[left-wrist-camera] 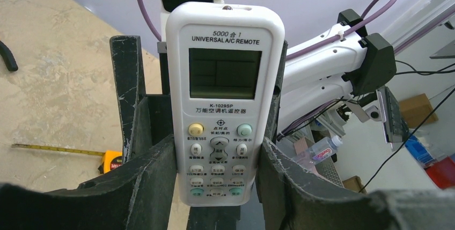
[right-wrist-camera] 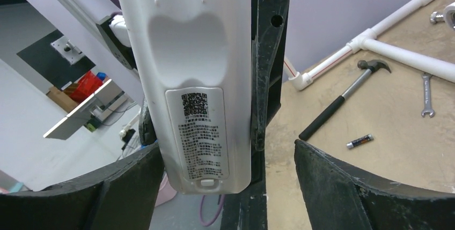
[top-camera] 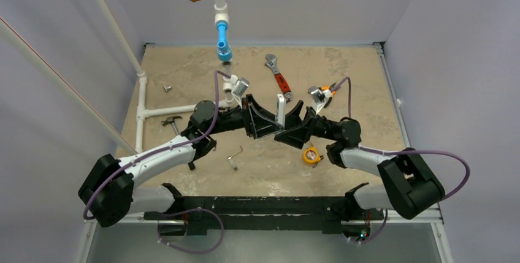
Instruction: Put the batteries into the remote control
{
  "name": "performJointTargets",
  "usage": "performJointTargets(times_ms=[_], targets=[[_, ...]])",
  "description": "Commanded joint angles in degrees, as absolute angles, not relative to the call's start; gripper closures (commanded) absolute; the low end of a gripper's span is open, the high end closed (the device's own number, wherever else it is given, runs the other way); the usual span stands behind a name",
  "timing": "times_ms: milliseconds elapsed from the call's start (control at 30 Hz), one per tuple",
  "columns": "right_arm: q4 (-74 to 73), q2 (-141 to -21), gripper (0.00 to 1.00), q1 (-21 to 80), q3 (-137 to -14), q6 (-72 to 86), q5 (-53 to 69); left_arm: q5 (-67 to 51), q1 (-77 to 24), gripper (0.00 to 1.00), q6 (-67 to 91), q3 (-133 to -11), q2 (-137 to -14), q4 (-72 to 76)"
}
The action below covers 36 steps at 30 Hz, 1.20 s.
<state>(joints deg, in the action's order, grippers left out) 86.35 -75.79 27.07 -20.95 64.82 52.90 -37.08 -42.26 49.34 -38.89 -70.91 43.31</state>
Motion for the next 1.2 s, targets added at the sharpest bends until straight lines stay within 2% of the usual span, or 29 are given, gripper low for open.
performJointTargets(times_ms=[0, 367, 433, 467, 500, 533, 633, 733, 767, 800, 833, 933, 1033, 1167], targets=[[91.4, -75.3, 0.17, 27.6, -23.2, 65.6, 51.5, -37.7, -42.2, 1.00, 49.3, -40.6, -70.9, 48.8], [91.4, -76.6, 0.46, 28.2, -23.8, 66.7, 52.3, -38.0, -42.2, 1.00, 50.4, -41.1, -73.6, 51.8], [91.3, -77.0, 0.56, 28.3, -24.1, 67.0, 52.3, -37.1, -42.2, 1.00, 49.7, -40.9, -73.3, 50.3], [91.0, -77.1, 0.76, 28.3, -24.1, 67.0, 52.0, -36.6, -42.2, 1.00, 49.2, -40.8, -72.8, 49.3], [90.5, -77.1, 0.85, 28.3, -24.0, 67.0, 51.7, -35.9, -42.2, 1.00, 48.6, -40.7, -72.3, 48.2], [89.7, -77.0, 0.91, 28.3, -23.9, 66.8, 51.4, -35.2, -42.2, 0.98, 48.0, -40.6, -71.7, 47.1], [87.0, -76.2, 0.99, 28.3, -23.4, 65.2, 50.7, -32.5, -42.2, 0.83, 46.4, -40.2, -70.2, 43.7], [79.7, -73.6, 1.00, 28.3, -23.5, 61.1, 50.2, -29.0, -42.2, 0.63, 44.9, -40.5, -68.6, 39.0], [76.2, -72.3, 1.00, 28.3, -23.5, 59.0, 49.8, -26.9, -42.2, 0.36, 44.2, -40.9, -67.9, 36.1], [72.0, -70.6, 1.00, 28.3, -23.6, 56.3, 48.8, -24.6, -42.2, 0.20, 43.0, -41.7, -67.2, 30.9], [67.2, -68.7, 1.00, 28.3, -23.8, 53.4, 47.8, -21.9, -42.2, 0.12, 42.1, -42.2, -66.3, 28.3], [48.8, -62.1, 1.00, 28.3, -25.2, 41.5, 42.6, -14.3, -41.9, 0.02, 40.1, -43.2, -63.8, 20.1], [33.2, -57.3, 1.00, 28.3, -26.6, 32.9, 33.2, -10.9, -41.5, 0.00, 39.1, -44.5, -62.4, 15.8], [21.0, -53.1, 1.00, 28.3, -28.2, 26.7, 22.0, -4.8, -41.5, 0.00, 39.1, -48.5, -62.1, 6.4]])
